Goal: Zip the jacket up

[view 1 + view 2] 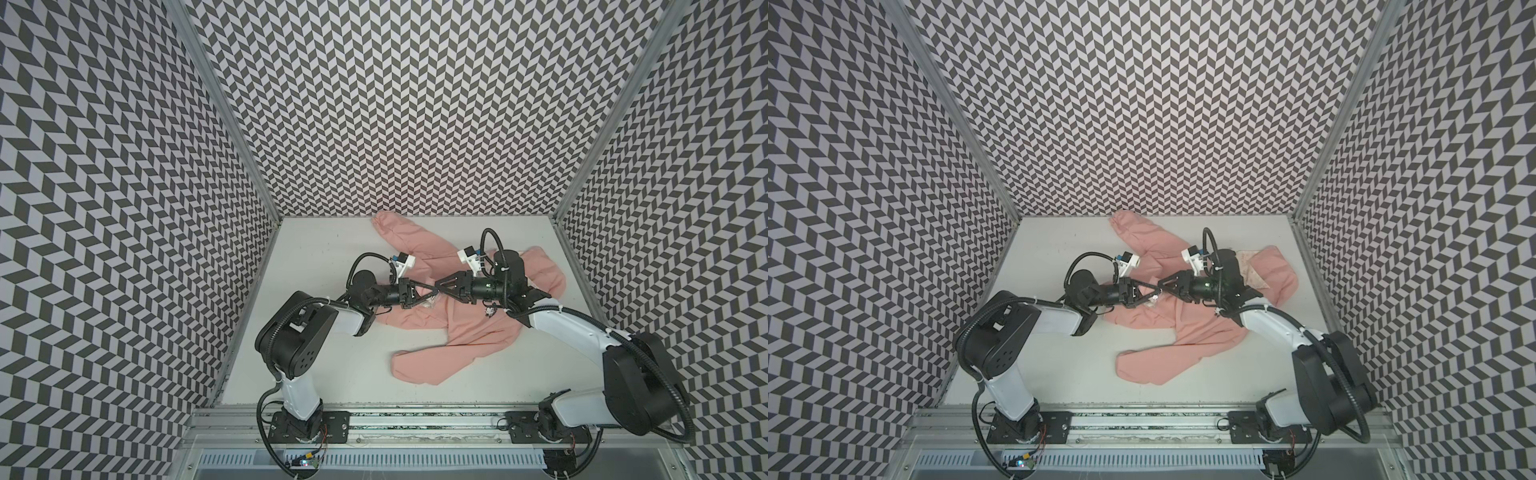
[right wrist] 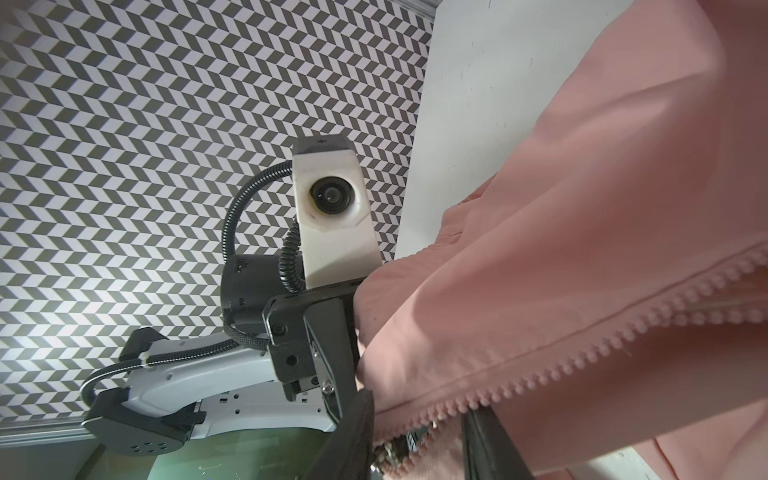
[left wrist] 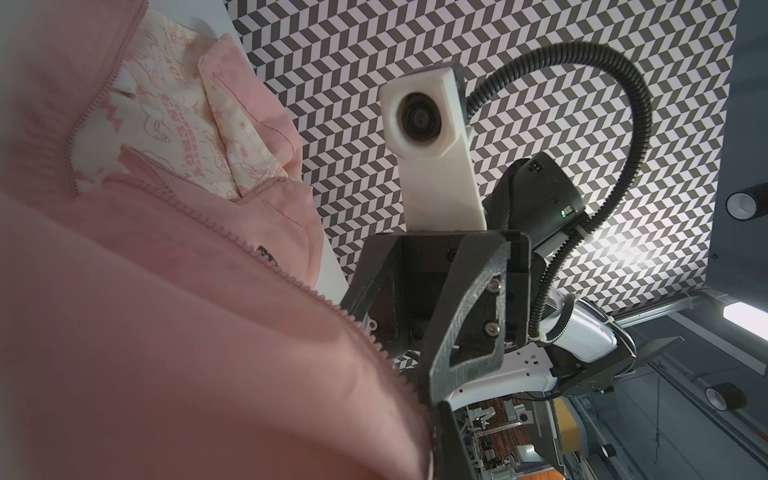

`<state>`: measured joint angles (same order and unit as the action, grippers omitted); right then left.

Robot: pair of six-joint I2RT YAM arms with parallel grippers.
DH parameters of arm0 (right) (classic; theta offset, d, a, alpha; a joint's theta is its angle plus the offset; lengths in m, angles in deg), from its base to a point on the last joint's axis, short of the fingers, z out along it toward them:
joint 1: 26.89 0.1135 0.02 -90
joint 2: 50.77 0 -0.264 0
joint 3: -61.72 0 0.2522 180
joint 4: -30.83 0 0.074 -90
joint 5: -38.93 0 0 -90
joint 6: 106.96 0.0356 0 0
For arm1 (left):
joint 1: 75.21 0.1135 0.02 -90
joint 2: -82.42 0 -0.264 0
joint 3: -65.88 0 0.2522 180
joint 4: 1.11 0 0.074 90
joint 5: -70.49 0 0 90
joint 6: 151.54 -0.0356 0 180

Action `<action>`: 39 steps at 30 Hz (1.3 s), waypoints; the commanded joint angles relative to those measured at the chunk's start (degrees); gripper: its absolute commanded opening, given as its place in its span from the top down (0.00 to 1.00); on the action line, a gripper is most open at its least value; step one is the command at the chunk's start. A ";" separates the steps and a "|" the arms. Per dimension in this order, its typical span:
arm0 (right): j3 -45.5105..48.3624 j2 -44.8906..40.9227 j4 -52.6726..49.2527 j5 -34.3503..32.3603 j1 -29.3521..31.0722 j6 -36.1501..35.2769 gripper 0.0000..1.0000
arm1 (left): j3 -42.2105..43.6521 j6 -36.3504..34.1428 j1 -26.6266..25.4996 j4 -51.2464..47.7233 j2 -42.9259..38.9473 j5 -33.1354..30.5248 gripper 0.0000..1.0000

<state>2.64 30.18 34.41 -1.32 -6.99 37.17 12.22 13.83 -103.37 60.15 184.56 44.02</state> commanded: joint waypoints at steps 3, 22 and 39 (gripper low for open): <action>2.30 -0.53 12.38 3.59 -0.47 7.55 0.67 | -1.59 1.09 0.12 3.68 0.18 1.42 1.00; 6.64 -3.15 18.93 4.81 -1.00 13.10 0.86 | -1.60 1.18 0.22 3.55 0.29 1.16 1.00; 8.32 -3.33 18.89 5.57 -1.40 12.35 0.76 | -1.85 1.62 0.24 3.81 -0.06 1.40 1.00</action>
<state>10.55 27.58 50.41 3.60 -8.04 49.96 11.93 14.42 -103.26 60.17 184.59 44.17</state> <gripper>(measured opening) 0.226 0.100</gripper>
